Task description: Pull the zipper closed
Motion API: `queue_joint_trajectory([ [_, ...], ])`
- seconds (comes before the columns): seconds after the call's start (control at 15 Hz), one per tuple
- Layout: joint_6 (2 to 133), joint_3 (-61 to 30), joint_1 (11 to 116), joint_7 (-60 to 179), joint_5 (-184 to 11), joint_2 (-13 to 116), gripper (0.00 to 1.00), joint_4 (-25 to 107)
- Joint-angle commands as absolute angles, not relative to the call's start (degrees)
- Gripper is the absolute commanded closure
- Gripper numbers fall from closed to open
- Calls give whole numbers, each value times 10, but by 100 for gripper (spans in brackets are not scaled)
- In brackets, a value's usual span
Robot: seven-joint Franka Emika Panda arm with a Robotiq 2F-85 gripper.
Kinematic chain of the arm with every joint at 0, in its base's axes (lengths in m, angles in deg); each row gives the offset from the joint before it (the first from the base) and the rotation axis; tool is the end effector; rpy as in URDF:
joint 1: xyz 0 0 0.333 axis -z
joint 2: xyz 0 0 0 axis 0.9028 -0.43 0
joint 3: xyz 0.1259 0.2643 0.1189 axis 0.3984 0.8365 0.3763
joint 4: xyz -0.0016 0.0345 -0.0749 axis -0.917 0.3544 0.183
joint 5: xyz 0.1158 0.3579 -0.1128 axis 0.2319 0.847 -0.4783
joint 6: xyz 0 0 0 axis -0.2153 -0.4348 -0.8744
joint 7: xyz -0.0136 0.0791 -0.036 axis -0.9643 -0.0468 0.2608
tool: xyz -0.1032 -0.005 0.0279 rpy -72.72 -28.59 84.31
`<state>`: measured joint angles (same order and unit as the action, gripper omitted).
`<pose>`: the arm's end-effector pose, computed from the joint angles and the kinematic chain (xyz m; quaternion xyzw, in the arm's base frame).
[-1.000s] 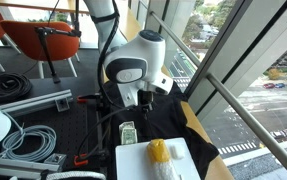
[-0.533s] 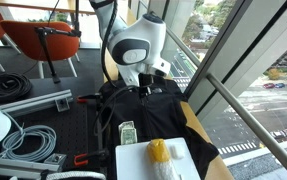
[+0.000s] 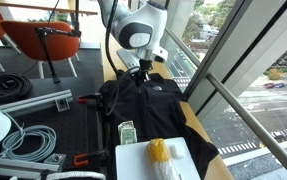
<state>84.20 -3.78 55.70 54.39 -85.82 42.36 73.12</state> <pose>0.5396 0.1616 0.1869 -0.9871 -0.1588 -0.0094 0.0193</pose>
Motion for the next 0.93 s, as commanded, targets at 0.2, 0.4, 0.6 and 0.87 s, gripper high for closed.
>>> queue_joint_trajectory([
  [0.2,787,1,533,549,-831,416,98,688],
  [0.4,773,8,519,552,-832,410,98,673],
  [0.6,750,15,507,554,-830,404,98,646],
  [0.87,721,17,487,561,-837,383,98,596],
])
